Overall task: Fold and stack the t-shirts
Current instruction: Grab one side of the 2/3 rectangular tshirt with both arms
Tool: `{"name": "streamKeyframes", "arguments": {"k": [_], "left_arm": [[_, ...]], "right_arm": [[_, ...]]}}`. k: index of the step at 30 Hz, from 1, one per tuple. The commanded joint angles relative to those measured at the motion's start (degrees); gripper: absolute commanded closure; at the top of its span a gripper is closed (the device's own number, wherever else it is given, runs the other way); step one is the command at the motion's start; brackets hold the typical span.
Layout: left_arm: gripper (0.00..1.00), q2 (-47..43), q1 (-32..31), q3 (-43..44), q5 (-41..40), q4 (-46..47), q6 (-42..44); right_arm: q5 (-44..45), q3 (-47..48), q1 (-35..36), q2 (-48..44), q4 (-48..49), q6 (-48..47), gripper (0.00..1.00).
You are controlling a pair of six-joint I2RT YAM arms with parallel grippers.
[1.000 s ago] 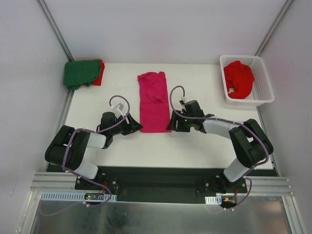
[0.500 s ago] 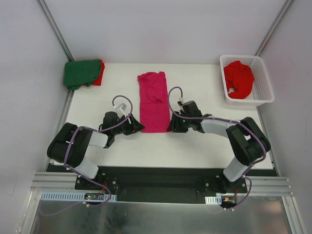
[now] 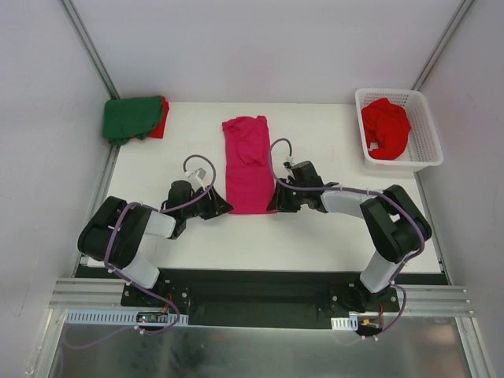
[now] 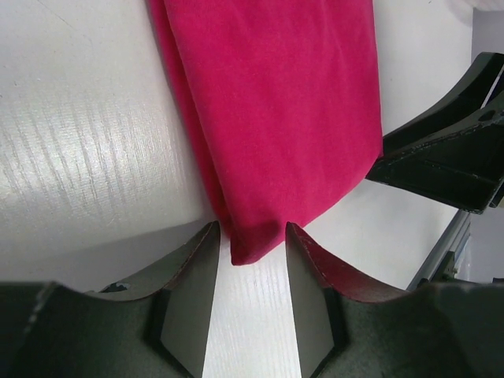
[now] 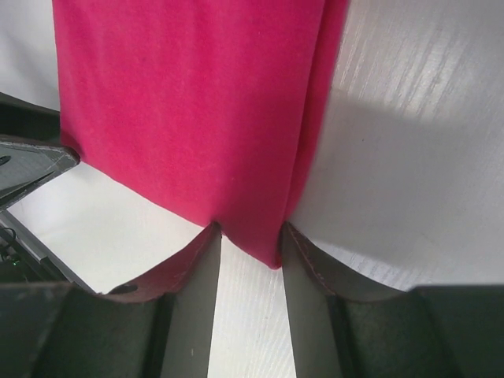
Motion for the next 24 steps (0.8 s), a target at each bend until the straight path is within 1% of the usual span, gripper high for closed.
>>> {"name": "streamKeyframes", "arguments": {"k": [1, 7, 14, 17, 18, 20, 21, 22, 24], "left_arm": [[0.61, 0.99, -0.55, -0.78, -0.23, -1.26, 0.85], [0.63, 1.78, -0.55, -0.52, -0.67, -1.08, 0.85], [0.71, 4.24, -0.64, 1.32, -0.67, 0.06, 0.06], [0.79, 5.56, -0.72, 2.11, -0.24, 0.67, -0.11], [0.86, 5.82, -0.72, 2.29, -0.23, 0.76, -0.11], [0.92, 6.44, -0.72, 2.47, -0.06, 1.03, -0.11], [0.98, 6.53, -0.72, 2.56, -0.06, 1.12, -0.03], [1.0, 6.62, -0.72, 2.56, 0.12, 1.12, -0.03], [1.0, 6.53, -0.72, 2.38, 0.29, 1.12, -0.03]], "right_arm": [[0.7, 0.7, 0.62, 1.85, -1.14, -0.16, 0.63], [0.7, 0.53, 0.62, 2.11, -1.14, -0.42, 0.69], [0.44, 0.53, 0.62, 2.37, -1.32, -0.68, 0.75], [0.44, 0.53, 0.62, 2.38, -1.49, -0.77, 0.81], [0.35, 0.62, 0.62, 2.46, -1.41, -0.86, 0.85], [0.35, 0.7, 0.71, 2.55, -1.58, -0.86, 0.91], [0.26, 0.79, 0.71, 2.55, -1.67, -0.86, 0.98], [0.26, 0.79, 0.71, 2.64, -1.67, -0.95, 0.99], [0.18, 0.79, 0.71, 2.47, -1.76, -1.04, 0.99]]}}
